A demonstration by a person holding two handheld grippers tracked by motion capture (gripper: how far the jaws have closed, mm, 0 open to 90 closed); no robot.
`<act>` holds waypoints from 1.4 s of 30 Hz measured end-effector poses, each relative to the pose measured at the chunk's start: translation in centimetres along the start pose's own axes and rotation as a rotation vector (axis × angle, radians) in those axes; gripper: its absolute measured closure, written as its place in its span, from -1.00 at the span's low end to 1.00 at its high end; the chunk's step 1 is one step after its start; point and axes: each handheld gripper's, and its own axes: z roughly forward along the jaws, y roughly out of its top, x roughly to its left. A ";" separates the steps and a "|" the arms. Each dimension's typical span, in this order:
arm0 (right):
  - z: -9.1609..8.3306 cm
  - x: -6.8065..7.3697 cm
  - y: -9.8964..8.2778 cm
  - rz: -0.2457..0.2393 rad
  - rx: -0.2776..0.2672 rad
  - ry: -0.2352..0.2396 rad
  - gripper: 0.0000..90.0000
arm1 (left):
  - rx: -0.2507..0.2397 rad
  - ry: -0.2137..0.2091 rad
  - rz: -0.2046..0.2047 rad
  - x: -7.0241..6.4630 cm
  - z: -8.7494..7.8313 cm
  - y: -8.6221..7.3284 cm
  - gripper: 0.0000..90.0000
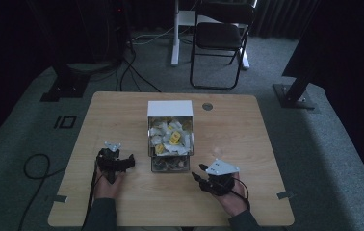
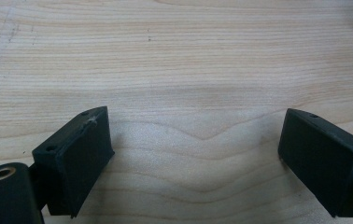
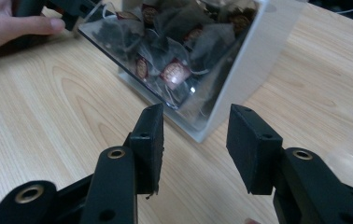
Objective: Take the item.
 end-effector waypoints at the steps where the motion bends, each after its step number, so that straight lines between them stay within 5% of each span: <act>1: 0.1 0.1 0.1 -0.006 -0.004 0.003 0.25 | 0.000 0.000 0.000 0.0 0.0 0.0 -0.78; 31: 4.1 3.5 2.6 -0.081 -0.030 0.081 0.31 | 0.000 0.000 -0.001 0.0 0.0 0.0 -0.78; 42: 5.4 4.3 2.6 -0.110 0.008 0.094 0.35 | 0.002 0.000 0.002 0.0 0.0 0.0 -0.78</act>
